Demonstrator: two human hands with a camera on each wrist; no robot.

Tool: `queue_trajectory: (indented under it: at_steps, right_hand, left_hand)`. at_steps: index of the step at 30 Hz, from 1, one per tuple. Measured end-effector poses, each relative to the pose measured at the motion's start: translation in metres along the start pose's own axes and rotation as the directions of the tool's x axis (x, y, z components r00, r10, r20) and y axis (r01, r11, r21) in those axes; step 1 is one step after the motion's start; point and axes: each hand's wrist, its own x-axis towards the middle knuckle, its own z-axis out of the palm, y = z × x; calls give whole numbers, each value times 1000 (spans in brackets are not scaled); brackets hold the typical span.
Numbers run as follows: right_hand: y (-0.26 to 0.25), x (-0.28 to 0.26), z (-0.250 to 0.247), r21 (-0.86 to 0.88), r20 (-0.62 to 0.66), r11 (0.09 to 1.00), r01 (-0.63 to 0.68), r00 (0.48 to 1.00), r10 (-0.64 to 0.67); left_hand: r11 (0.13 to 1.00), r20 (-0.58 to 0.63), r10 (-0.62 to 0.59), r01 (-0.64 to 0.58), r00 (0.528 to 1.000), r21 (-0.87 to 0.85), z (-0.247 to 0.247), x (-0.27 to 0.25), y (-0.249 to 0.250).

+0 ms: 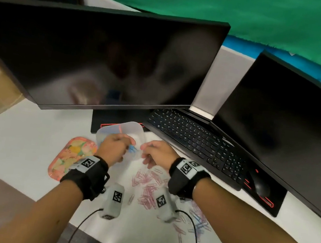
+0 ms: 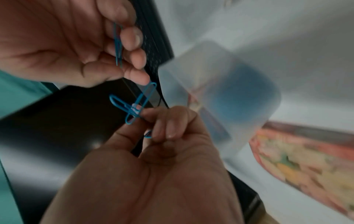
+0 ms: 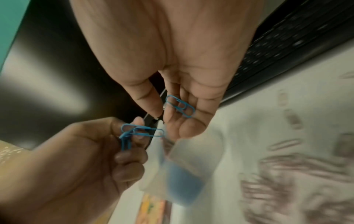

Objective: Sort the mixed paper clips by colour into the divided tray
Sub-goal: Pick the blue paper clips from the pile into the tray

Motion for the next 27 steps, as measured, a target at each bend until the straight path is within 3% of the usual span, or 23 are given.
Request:
queue_trajectory:
  at_steps: [3, 8, 13, 17, 20, 22, 27]
  right_hand:
    - [-33, 16, 28, 5, 65, 1000, -23, 998, 22]
    - [-57, 36, 51, -75, 100, 997, 5, 995, 2]
    - [-55, 25, 36, -101, 91, 994, 31, 996, -22]
    - [-28, 0, -7, -100, -53, 995, 8, 998, -14]
    - [11, -30, -46, -211, -146, 977, -43, 989, 13]
    - [43, -51, -68, -305, -194, 950, -69, 981, 9]
    - [116, -96, -91, -410, -358, 896, -170, 934, 14]
  left_hand:
    - [998, -107, -14, 21, 994, 67, -30, 16, 9]
    - [956, -61, -55, 70, 997, 284, -54, 38, 6]
    - [816, -35, -20, 37, 999, 577, -57, 46, 3]
    - [659, -5, 81, -50, 997, 750, -43, 44, 11]
    - [615, 86, 176, -178, 981, 768, -19, 37, 14]
    - [604, 214, 219, -305, 952, 737, 4, 29, 11]
    - [532, 533, 200, -548, 822, 646, 74, 0, -8]
